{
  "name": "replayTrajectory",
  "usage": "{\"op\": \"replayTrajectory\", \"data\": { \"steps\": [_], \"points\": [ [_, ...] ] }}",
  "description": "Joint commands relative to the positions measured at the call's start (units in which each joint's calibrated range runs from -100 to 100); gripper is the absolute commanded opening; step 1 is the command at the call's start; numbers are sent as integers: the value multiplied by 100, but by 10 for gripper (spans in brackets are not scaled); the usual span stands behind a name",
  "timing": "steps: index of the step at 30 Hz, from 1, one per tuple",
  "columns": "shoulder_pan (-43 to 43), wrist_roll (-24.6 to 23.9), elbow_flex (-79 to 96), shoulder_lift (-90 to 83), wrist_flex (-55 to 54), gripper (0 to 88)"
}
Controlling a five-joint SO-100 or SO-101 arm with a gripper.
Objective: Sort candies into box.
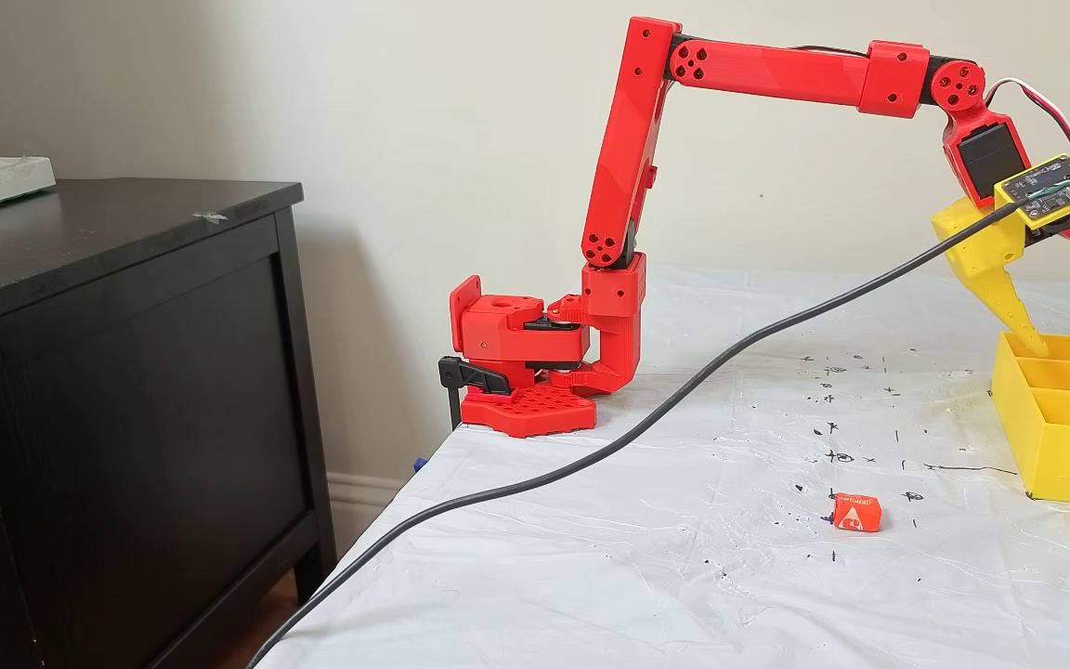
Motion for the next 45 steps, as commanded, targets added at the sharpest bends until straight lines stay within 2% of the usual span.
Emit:
{"op": "replayTrajectory", "data": {
  "steps": [1, 10, 15, 19, 22, 32, 38, 42, 45],
  "points": [
    [37, 73, -269, -734, 89, 26],
    [282, 171, 159, -1429, 670, 2],
    [626, 479, 669, -1930, 1047, 2],
    [970, 669, 1261, -2176, 965, 2],
    [1251, 757, 1898, -2507, 498, 2],
    [2401, 1729, 1570, -1947, 1546, 5],
    [2764, 2198, 1379, -1574, 1906, 10],
    [2890, 2315, 1379, -1472, 1915, 33],
    [3026, 2349, 1179, -1226, 1988, 132]
  ]
}}
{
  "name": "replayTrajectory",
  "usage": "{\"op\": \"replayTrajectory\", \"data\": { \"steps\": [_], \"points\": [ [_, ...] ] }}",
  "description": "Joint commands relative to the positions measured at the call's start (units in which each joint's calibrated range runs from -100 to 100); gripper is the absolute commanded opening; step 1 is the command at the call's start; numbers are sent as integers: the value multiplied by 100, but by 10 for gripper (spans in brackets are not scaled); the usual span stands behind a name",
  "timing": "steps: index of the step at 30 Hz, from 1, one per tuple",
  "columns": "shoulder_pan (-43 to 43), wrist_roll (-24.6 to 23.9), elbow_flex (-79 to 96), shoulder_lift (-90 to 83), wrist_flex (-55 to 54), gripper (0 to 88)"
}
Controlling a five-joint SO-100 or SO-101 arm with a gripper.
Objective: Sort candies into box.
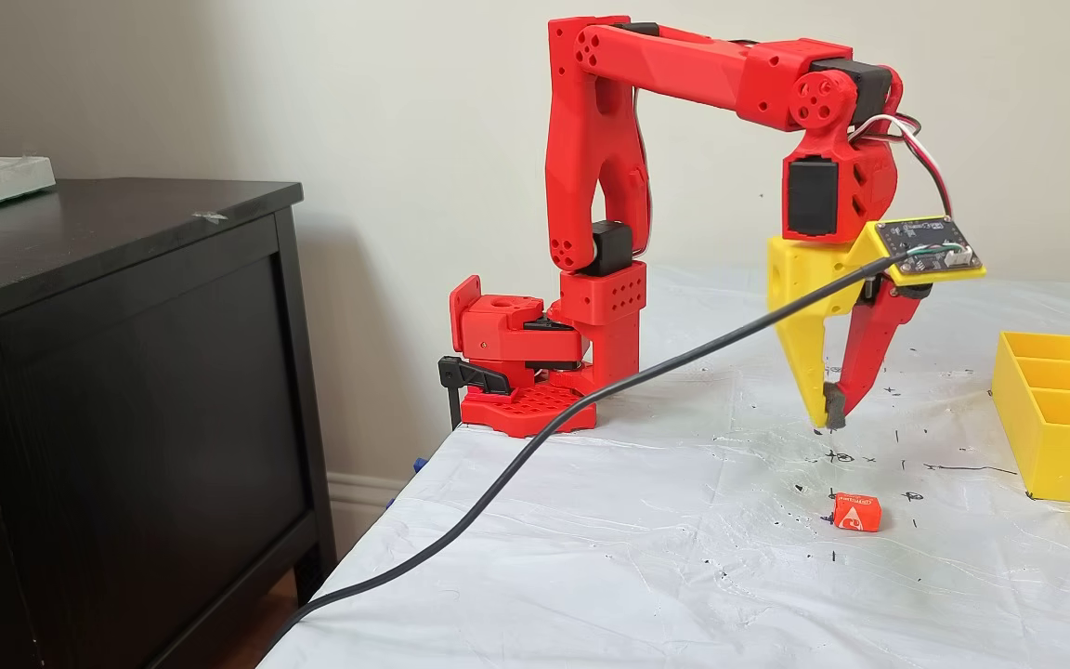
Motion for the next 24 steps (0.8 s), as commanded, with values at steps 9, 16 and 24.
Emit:
{"op": "replayTrajectory", "data": {
  "steps": [9, 16, 24],
  "points": [
    [393, 156, -777, 531, 48, 320],
    [384, 166, -577, 607, -165, 315],
    [357, 127, -896, 1099, -91, 323]
  ]
}}
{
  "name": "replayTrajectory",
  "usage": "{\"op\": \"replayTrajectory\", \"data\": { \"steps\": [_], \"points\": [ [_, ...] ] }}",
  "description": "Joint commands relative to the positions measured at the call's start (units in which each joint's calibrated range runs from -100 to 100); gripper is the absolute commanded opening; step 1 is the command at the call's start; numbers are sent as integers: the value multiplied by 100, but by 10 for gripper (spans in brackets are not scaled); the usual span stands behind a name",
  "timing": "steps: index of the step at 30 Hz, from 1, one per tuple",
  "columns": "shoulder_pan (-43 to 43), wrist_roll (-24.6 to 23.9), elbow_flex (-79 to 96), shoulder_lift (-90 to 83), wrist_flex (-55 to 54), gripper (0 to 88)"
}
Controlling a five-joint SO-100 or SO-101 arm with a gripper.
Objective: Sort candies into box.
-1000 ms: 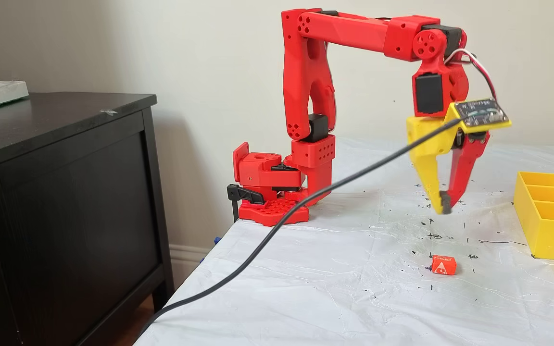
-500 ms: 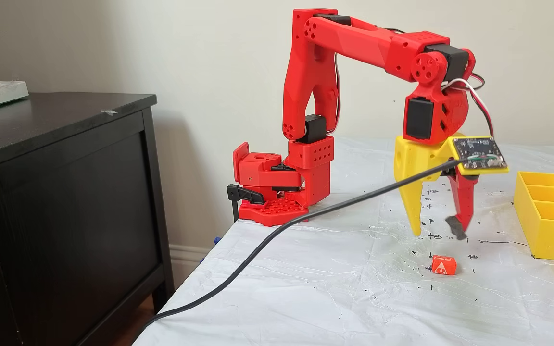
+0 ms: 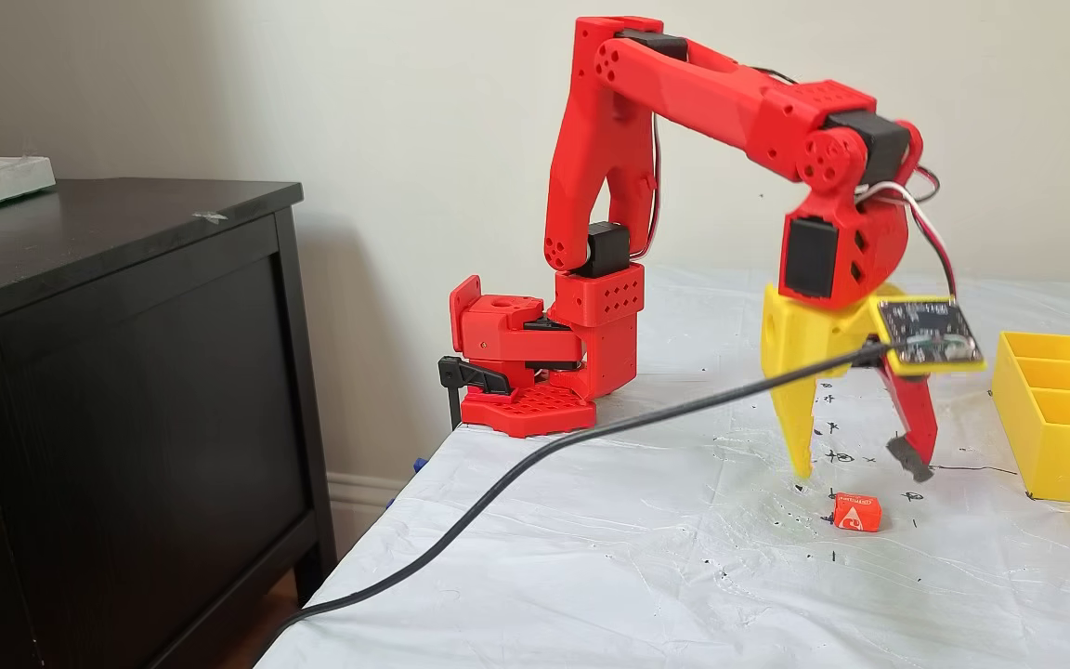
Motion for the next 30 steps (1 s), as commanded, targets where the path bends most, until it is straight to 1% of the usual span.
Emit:
{"op": "replayTrajectory", "data": {
  "steps": [1, 16, 30],
  "points": [
    [-33, -34, -423, -21, -15, 323],
    [-106, -239, -541, 386, -342, 315],
    [-133, -298, -741, 683, -424, 295]
  ]
}}
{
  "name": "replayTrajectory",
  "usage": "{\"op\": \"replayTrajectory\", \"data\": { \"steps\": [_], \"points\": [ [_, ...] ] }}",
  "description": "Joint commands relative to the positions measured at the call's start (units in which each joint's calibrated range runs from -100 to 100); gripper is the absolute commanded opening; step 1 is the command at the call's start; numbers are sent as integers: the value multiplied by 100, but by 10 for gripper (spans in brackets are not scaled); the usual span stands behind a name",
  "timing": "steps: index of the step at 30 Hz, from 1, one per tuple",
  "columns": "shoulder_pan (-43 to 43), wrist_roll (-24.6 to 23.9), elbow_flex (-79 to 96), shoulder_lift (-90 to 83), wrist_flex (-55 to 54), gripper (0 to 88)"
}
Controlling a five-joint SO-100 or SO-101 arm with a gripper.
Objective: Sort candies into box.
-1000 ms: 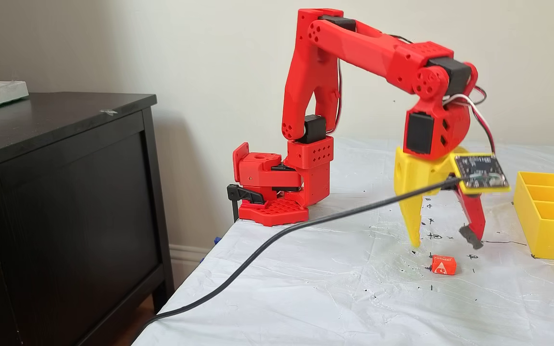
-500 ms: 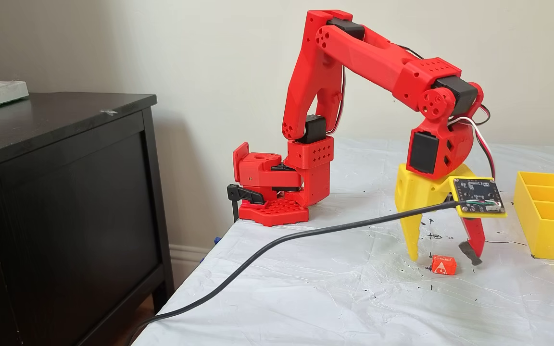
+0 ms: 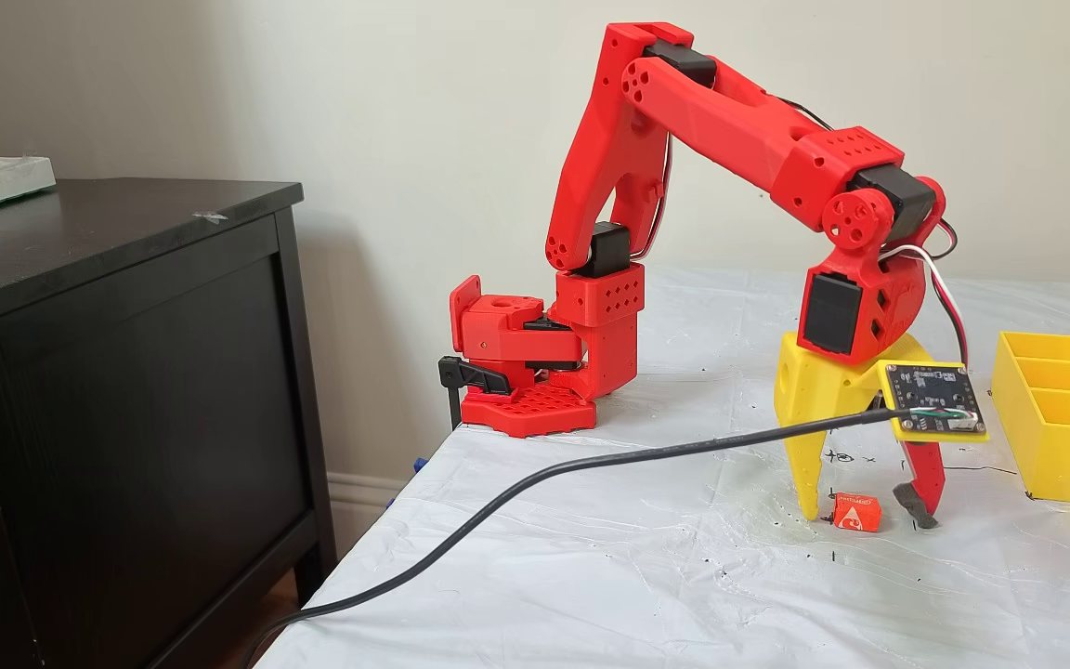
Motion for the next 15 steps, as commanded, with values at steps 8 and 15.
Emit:
{"op": "replayTrajectory", "data": {
  "steps": [8, 15],
  "points": [
    [-34, -49, -399, -39, -112, 280],
    [-7, -44, -363, 12, -87, 283]
  ]
}}
